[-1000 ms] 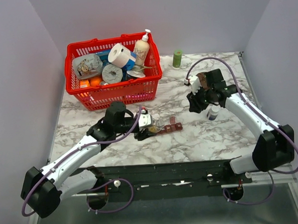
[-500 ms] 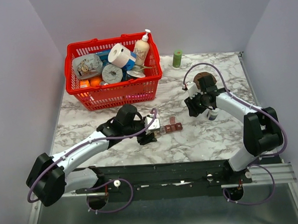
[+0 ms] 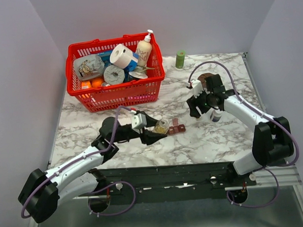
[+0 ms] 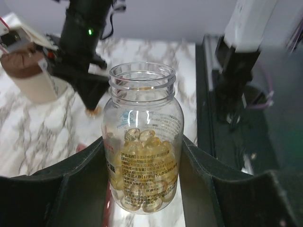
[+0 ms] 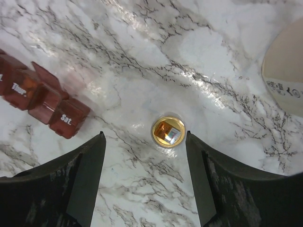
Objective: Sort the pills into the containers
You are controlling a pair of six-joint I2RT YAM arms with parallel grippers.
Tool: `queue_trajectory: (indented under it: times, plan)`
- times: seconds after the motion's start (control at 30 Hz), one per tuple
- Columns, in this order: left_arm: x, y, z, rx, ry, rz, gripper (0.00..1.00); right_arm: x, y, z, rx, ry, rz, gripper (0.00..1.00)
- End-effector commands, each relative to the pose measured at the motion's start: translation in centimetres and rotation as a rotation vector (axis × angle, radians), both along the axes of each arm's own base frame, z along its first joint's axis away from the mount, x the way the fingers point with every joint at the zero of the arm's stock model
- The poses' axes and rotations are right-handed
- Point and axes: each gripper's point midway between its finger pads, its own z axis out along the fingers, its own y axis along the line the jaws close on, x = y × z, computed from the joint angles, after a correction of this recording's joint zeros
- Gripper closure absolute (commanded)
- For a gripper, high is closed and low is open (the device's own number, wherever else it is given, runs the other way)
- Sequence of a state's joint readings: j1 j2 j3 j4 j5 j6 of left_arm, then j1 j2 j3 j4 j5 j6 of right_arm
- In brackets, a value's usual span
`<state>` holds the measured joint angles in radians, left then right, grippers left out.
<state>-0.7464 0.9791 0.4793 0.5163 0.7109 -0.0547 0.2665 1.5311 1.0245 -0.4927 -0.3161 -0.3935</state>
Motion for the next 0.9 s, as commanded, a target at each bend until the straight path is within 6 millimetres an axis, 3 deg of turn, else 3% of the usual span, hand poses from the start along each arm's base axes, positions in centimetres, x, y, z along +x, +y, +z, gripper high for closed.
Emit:
queue_trajectory:
  times: [0.0, 0.13, 0.17, 0.2, 0.27, 0.43, 0.47, 0.53, 0.57, 0.6, 0.63, 0.67, 0.7, 0.73, 0.77, 0.8, 0.87]
  plan:
    - [-2.7, 1.2, 11.3, -0.431, -0.089, -0.075, 1.00, -0.4, 0.9, 2.9, 0.075, -0.077, 0.057, 0.23]
    - [-3.8, 3.7, 17.3, -0.715, -0.124, -0.079, 1.00, -0.8, 1.3, 3.6, 0.101, -0.092, 0.087, 0.23]
    - [-5.2, 5.4, 19.7, -0.843, -0.185, -0.109, 1.00, -0.8, 1.4, 3.6, 0.106, -0.092, 0.089, 0.23]
    - [-4.5, 5.2, 19.8, -0.867, -0.117, -0.109, 1.00, -0.8, 1.4, 3.7, 0.106, -0.094, 0.089, 0.23]
    - [-4.7, 5.4, 22.4, -0.925, -0.150, -0.118, 1.00, -0.9, 1.4, 3.8, 0.112, -0.096, 0.094, 0.23]
    - [-3.5, 4.5, 24.6, -0.950, -0.115, -0.150, 1.00, -0.9, 1.4, 3.8, 0.118, -0.089, 0.094, 0.23]
    - [-5.0, 4.5, 26.1, -0.957, -0.122, -0.228, 1.00, -0.9, 1.4, 3.9, 0.118, -0.093, 0.095, 0.23]
    - [-6.0, 4.1, 26.6, -0.929, -0.179, -0.251, 1.00, -1.0, 1.3, 3.9, 0.116, -0.094, 0.094, 0.23]
    - [-2.8, 4.0, 25.0, -0.876, -0.166, -0.118, 1.00, -1.0, 1.3, 3.8, 0.118, -0.092, 0.094, 0.23]
    - [-1.9, 4.8, 24.9, -0.883, -0.152, -0.081, 1.00, -0.9, 1.3, 3.8, 0.117, -0.091, 0.092, 0.23]
    - [-2.3, 5.2, 25.2, -0.901, -0.131, -0.116, 1.00, -0.9, 1.3, 3.8, 0.118, -0.090, 0.093, 0.23]
    - [-4.1, 5.8, 27.3, -0.940, -0.187, -0.198, 1.00, -0.9, 1.3, 3.7, 0.117, -0.087, 0.089, 0.23]
    - [-5.1, 4.3, 27.0, -0.877, -0.209, -0.236, 1.00, -1.0, 1.4, 3.6, 0.118, -0.081, 0.092, 0.23]
    - [-4.3, 3.7, 26.7, -0.837, -0.221, -0.185, 1.00, -1.0, 1.3, 3.5, 0.118, -0.079, 0.092, 0.23]
    - [-2.3, 2.7, 24.6, -0.751, -0.173, -0.111, 1.00, -0.9, 1.4, 3.6, 0.121, -0.081, 0.092, 0.23]
    - [-1.3, 3.5, 24.7, -0.755, -0.169, -0.070, 1.00, -0.9, 1.4, 3.4, 0.119, -0.073, 0.092, 0.23]
    - [-3.3, 2.3, 25.8, -0.723, -0.168, -0.184, 1.00, -0.9, 1.3, 3.3, 0.116, -0.071, 0.088, 0.23]
